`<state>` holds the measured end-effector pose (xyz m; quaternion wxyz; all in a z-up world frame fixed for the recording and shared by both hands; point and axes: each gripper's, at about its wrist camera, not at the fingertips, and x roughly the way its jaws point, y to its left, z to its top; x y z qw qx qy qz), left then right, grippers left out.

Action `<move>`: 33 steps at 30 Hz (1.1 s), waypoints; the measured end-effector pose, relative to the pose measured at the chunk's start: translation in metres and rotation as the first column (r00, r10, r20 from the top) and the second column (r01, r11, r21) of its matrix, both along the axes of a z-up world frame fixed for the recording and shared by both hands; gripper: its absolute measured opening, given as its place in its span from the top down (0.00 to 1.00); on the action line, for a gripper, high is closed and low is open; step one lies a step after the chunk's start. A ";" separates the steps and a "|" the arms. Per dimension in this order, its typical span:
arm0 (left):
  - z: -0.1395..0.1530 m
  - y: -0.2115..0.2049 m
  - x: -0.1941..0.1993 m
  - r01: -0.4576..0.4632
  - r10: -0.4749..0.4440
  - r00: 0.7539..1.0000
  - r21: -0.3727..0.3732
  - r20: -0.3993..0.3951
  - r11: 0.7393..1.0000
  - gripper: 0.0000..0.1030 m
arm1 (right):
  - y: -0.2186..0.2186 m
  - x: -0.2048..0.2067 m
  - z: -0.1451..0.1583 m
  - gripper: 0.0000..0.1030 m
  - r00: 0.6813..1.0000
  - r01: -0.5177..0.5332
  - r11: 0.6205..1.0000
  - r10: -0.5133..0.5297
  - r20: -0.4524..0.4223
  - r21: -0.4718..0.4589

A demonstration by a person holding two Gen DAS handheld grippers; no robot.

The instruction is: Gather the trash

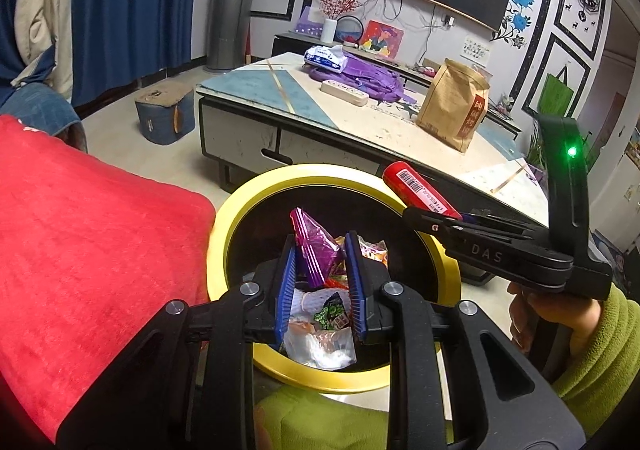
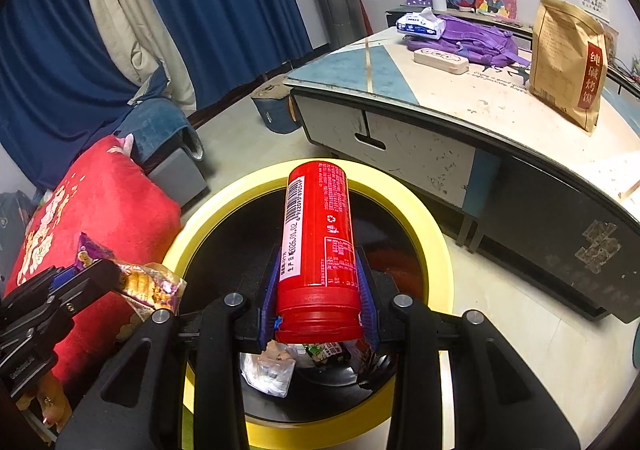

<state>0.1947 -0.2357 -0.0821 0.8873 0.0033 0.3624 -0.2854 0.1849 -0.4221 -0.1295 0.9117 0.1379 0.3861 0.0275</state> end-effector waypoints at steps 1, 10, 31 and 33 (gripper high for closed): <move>-0.001 -0.002 -0.001 -0.001 0.001 1.000 0.002 -0.003 1.000 0.84 | 0.000 0.000 -0.001 0.68 1.000 0.002 1.000 -0.002 -0.001 0.000; -0.009 0.001 0.007 -0.005 0.006 0.999 0.007 -0.045 1.000 0.71 | -0.003 0.003 -0.003 0.66 1.000 0.016 1.000 -0.015 -0.015 0.015; 0.009 0.065 0.009 -0.201 0.201 0.975 0.008 -0.090 0.980 0.10 | 0.008 -0.009 0.014 0.14 0.999 0.048 0.998 -0.047 0.024 -0.046; 0.014 0.078 0.006 -0.229 0.229 0.970 0.013 -0.081 0.973 0.10 | 0.017 -0.011 0.019 0.09 0.999 0.036 0.998 -0.034 0.034 -0.053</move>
